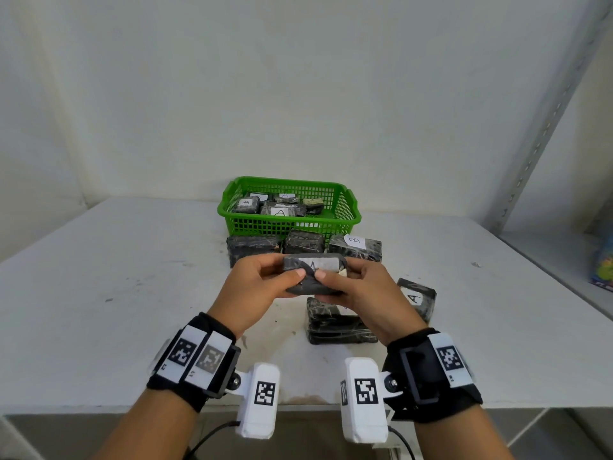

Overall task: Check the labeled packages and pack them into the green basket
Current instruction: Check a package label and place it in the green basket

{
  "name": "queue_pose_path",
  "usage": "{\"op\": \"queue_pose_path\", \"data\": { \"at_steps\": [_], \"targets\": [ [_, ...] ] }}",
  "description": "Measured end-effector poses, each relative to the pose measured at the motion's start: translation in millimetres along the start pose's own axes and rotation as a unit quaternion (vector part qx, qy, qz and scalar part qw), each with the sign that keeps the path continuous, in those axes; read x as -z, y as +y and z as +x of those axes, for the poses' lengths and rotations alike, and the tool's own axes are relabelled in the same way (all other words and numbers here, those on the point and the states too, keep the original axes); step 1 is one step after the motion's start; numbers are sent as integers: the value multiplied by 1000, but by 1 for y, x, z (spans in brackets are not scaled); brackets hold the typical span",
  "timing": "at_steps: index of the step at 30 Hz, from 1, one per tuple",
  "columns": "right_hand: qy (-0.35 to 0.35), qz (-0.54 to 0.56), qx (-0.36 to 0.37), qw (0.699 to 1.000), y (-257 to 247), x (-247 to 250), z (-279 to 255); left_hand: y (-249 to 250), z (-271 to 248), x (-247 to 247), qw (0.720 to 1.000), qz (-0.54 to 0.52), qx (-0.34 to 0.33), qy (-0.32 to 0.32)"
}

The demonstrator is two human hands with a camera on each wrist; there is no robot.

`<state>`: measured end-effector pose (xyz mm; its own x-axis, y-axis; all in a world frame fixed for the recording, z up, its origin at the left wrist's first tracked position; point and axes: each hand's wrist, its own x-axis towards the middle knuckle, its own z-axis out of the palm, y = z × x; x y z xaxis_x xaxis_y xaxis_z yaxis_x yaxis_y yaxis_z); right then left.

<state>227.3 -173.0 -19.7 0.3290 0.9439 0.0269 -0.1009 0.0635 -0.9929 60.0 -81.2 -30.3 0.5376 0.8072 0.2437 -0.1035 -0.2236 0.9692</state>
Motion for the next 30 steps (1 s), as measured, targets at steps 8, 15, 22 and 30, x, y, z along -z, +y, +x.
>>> {"op": "queue_pose_path", "data": {
  "at_steps": [8, 15, 22, 30],
  "targets": [
    [12, -76, 16, 997, -2, 1, -2, 0, -2, 1, 999, 30, -6, -29],
    [-4, -26, -29, 999, -6, 4, -2, 1, -1, 3, 999, 34, -18, 9],
    [-12, -38, -28, 999, -6, 5, -5, 3, 0, 5, 998, 55, -25, 6],
    [31, -61, 37, 997, -7, 2, -1, 1, 0, 5, 998, 59, -7, -14]
  ]
}}
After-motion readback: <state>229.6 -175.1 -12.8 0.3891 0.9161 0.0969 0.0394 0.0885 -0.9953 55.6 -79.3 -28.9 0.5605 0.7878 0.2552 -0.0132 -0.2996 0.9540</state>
